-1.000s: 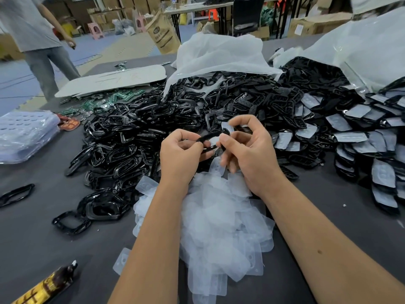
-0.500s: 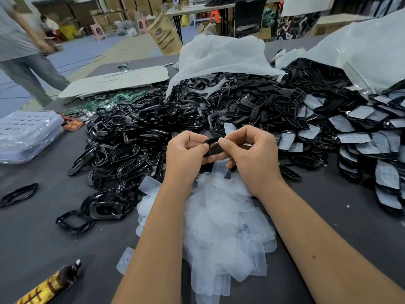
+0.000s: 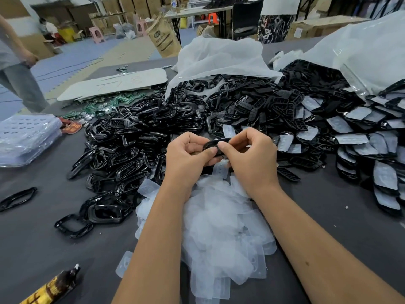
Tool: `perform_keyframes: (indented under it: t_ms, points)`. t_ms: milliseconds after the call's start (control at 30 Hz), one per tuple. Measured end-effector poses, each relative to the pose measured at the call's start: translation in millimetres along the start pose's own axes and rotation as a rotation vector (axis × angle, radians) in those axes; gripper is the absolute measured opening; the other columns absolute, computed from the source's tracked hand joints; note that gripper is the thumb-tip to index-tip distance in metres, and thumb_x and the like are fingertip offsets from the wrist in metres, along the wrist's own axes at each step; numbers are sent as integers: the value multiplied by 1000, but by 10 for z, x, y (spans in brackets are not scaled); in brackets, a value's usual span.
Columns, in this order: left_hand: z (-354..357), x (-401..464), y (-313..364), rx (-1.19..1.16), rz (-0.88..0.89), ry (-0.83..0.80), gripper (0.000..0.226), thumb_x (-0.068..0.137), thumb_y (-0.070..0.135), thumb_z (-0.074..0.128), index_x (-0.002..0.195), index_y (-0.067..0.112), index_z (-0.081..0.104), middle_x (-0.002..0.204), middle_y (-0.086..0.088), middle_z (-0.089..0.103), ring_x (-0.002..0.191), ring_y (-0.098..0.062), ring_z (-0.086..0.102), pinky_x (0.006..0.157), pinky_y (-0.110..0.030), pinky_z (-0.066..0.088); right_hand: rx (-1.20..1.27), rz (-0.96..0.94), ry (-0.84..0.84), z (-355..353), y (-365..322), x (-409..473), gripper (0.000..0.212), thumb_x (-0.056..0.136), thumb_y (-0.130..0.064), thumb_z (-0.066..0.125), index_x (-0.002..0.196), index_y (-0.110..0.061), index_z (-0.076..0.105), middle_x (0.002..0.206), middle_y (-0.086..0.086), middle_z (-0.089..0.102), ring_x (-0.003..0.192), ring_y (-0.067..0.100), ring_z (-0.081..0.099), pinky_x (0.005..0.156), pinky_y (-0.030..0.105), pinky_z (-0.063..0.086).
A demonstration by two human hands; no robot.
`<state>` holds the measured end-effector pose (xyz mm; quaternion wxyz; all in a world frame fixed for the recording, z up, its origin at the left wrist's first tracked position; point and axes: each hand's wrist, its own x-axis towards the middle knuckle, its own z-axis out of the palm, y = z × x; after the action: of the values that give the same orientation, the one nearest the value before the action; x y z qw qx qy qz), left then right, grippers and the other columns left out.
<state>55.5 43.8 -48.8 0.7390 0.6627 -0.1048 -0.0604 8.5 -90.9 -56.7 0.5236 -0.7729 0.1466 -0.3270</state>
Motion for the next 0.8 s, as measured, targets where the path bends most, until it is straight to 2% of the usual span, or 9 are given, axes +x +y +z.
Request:
perform_keyframes:
  t_ms: [100, 200, 333, 367, 467, 600, 800]
  points:
    - [-18, 4, 6, -59, -7, -11, 16, 86, -13, 73, 93, -2, 63, 60, 3, 66, 67, -23, 76, 66, -24, 61, 22, 23, -15, -18, -16, 3, 28, 83, -29, 86, 90, -12, 65, 78, -5, 67, 70, 5, 63, 66, 15, 48]
    - [-18, -2, -2, -68, 10, -28, 18, 87, -13, 72, 91, 2, 63, 58, 6, 64, 67, -21, 75, 67, -23, 60, 35, 35, -74, -18, -7, 14, 25, 86, -29, 84, 90, -13, 66, 77, 2, 71, 63, 17, 71, 61, 30, 55]
    - [-18, -4, 5, -86, -6, -34, 18, 87, -12, 72, 89, 5, 66, 72, -9, 73, 66, -22, 74, 64, -22, 58, 66, 57, -72, -14, 28, 25, 25, 85, -27, 86, 86, -14, 65, 75, 7, 71, 67, 30, 72, 67, 49, 61]
    - [-17, -3, 7, -93, -10, -31, 19, 87, -12, 72, 88, 5, 66, 74, -11, 73, 65, -22, 74, 62, -21, 58, 83, 67, -78, -16, 42, 28, 24, 85, -27, 86, 85, -14, 65, 75, 8, 71, 67, 30, 73, 66, 49, 61]
    - [-18, -6, 12, -105, -9, -22, 20, 86, -12, 73, 88, 6, 66, 73, -11, 73, 63, -21, 74, 58, -20, 55, 183, 72, -136, -18, 58, 37, 22, 88, -21, 83, 87, -12, 63, 75, 8, 72, 61, 26, 72, 56, 36, 56]
    - [-23, -6, 20, -90, -3, -24, 18, 86, -10, 73, 91, 6, 66, 72, -7, 74, 61, -18, 73, 53, -18, 51, 308, 77, -233, -30, 68, 49, 15, 90, -11, 79, 89, -11, 64, 79, 13, 74, 69, 33, 75, 49, 28, 50]
    - [2, -35, 22, -45, 23, -25, 22, 85, -11, 74, 83, 8, 64, 70, -6, 73, 58, -18, 72, 51, -17, 51, 228, 23, -170, -10, 94, 17, 15, 87, -8, 80, 86, -11, 66, 73, 8, 74, 63, 26, 74, 57, 42, 62]
